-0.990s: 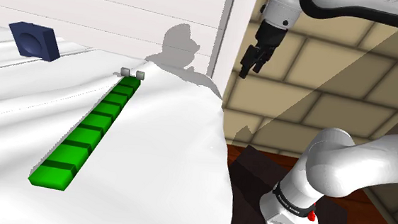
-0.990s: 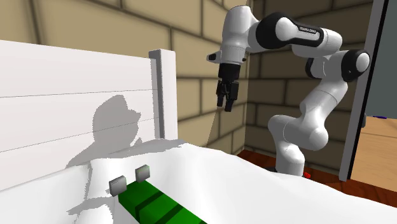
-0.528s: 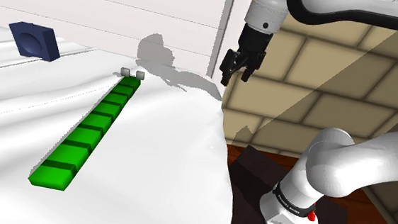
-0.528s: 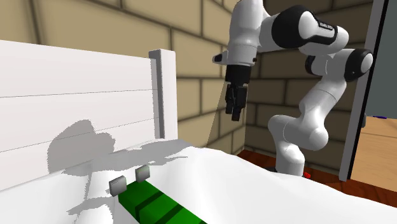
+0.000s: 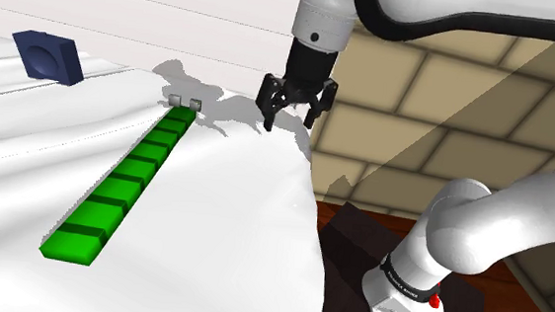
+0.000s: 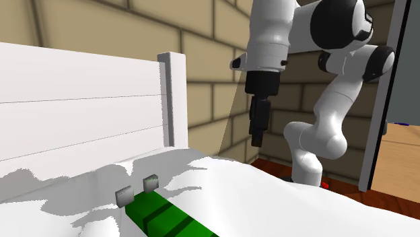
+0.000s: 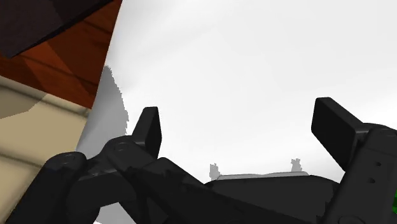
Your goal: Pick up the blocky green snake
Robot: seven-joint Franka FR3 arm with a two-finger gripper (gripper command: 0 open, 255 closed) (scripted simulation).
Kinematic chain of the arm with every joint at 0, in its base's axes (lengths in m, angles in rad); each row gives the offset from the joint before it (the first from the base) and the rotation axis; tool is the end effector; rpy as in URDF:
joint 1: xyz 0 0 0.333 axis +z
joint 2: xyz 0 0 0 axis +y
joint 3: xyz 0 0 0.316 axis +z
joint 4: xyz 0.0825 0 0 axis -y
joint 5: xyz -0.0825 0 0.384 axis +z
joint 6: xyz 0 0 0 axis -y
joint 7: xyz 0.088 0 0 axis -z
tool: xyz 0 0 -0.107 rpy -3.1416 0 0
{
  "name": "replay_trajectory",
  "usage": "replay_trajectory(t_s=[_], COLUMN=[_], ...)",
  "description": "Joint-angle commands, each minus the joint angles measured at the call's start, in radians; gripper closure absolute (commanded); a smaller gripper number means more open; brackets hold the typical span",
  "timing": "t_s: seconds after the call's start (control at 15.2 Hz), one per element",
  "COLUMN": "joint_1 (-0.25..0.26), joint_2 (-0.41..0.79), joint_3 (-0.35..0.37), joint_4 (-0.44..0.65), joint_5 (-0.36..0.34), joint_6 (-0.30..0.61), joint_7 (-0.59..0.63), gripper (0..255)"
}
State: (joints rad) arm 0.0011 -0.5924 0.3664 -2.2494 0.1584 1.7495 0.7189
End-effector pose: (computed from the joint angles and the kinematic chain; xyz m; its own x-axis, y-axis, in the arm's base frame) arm 0.3496 0.1783 0.5732 0.9075 -0.4130 0.0766 -0.4136 -0.9104 -0.0085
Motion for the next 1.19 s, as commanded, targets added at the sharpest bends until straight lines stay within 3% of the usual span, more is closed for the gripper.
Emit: replay_trajectory(t_s=[0.0, 0.4, 0.73, 0.92, 1.12], joint_1=[-0.013, -0.058, -0.082, -0.061, -0.001], joint_2=[0.053, 0.260, 0.485, 0.644, 0.809], joint_3=[0.047, 0.199, 0.316, 0.361, 0.372], joint_4=[0.035, 0.202, 0.385, 0.518, 0.674], joint_5=[0.011, -0.011, -0.112, -0.210, -0.316], joint_6=[0.018, 0.057, 0.069, 0.056, 0.021], joint_7=[0.089, 0.368, 0.626, 0.788, 0.937], gripper=[0, 0, 0, 0, 0])
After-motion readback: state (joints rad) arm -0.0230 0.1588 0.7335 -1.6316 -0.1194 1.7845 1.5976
